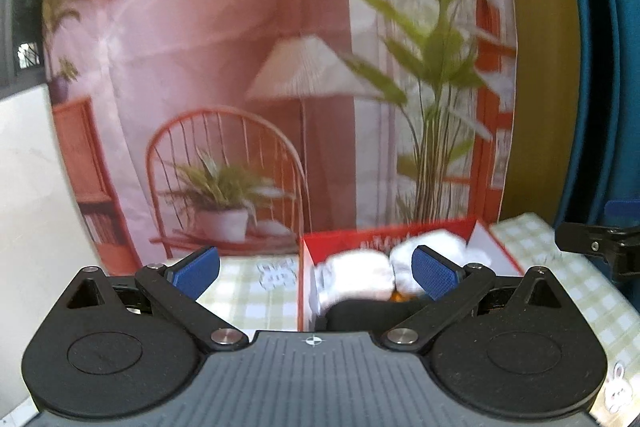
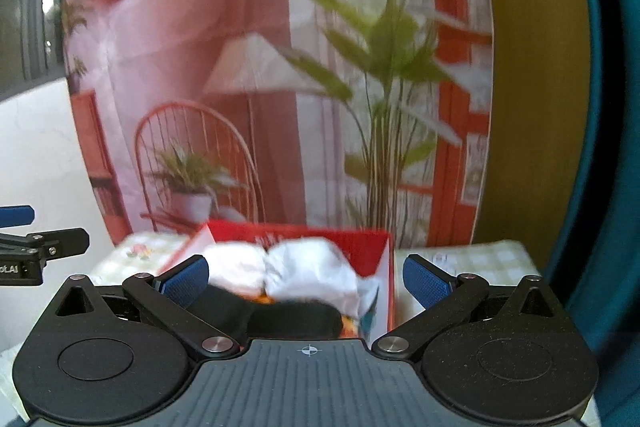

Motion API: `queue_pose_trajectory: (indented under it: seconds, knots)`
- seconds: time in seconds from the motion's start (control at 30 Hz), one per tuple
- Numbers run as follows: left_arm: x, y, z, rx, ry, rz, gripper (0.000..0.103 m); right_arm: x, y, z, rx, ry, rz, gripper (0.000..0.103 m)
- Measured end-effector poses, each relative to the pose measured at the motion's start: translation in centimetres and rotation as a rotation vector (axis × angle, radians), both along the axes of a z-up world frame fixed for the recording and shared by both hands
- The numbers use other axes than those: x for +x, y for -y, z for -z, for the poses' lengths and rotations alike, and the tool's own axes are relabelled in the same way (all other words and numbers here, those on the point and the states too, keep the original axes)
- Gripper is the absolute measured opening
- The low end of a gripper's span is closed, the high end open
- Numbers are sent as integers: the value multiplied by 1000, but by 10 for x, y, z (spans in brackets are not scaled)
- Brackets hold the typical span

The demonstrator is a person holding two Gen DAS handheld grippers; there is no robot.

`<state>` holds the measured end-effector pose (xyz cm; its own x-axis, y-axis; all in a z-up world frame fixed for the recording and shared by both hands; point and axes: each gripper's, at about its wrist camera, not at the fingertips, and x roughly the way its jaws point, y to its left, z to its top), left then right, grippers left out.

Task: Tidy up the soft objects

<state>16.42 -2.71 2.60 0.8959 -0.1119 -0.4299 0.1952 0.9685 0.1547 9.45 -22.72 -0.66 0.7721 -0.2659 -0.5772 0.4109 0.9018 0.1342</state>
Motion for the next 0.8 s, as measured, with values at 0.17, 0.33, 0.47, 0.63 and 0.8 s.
queue_pose_trajectory:
  seconds: [0.17, 0.33, 0.47, 0.63, 0.8]
  knots:
    - [-24, -4, -42, -14, 79, -21, 103, -17, -8, -46, -37, 58, 7, 103]
    - [-45, -11, -71, -46, 128, -29, 103, -31, -19, -86, -66, 92, 23, 103]
    - [-61, -10, -81, -27, 153, -29, 103, -42, -26, -104, -71, 107, 21, 103]
    - [-72, -8, -82, -9, 165, -31, 103, -53, -36, -111, -74, 110, 29, 103]
    - [-80, -10, -82, -10, 174, -39, 103, -58, -39, -111, -69, 102, 35, 103]
